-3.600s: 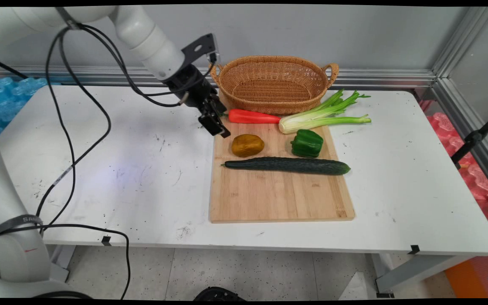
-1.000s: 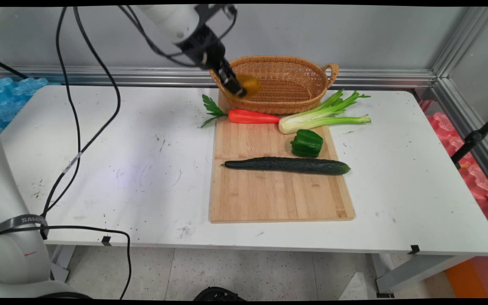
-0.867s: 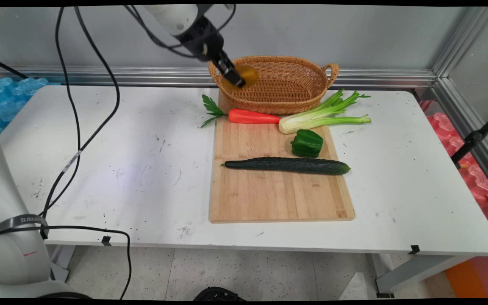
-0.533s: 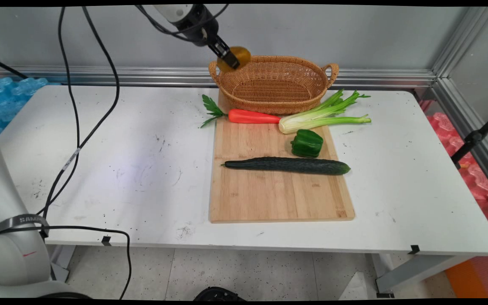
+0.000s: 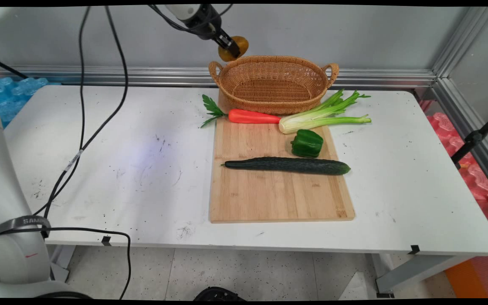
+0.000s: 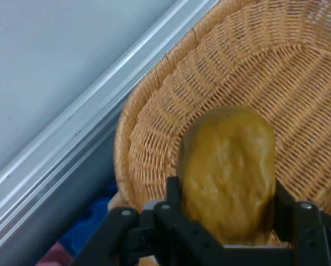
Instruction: Place the picked object in the vegetable basket
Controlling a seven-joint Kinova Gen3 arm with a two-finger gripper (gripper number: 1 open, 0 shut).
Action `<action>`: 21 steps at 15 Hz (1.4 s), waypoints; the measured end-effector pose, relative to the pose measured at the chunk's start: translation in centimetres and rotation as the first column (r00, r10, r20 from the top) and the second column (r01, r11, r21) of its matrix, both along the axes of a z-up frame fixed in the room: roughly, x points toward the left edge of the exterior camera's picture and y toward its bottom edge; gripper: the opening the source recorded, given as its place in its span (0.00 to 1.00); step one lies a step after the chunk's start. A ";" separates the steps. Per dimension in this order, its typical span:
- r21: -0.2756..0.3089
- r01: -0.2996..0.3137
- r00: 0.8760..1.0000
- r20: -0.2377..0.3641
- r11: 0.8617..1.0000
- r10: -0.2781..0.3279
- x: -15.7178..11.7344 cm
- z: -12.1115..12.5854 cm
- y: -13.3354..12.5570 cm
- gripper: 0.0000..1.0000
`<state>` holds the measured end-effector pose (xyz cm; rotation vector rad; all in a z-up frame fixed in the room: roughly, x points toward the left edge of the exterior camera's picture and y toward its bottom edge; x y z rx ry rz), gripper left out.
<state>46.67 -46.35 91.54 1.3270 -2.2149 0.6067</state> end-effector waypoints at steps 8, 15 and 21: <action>0.070 0.056 0.998 -0.024 0.996 -0.054 -1.7 -5.9 -5.7 0.00; 0.124 0.066 0.998 -0.016 0.990 -0.064 -2.1 -10.0 -8.6 0.00; 0.136 0.098 0.995 -0.003 0.986 -0.098 -2.4 -10.8 -9.3 1.00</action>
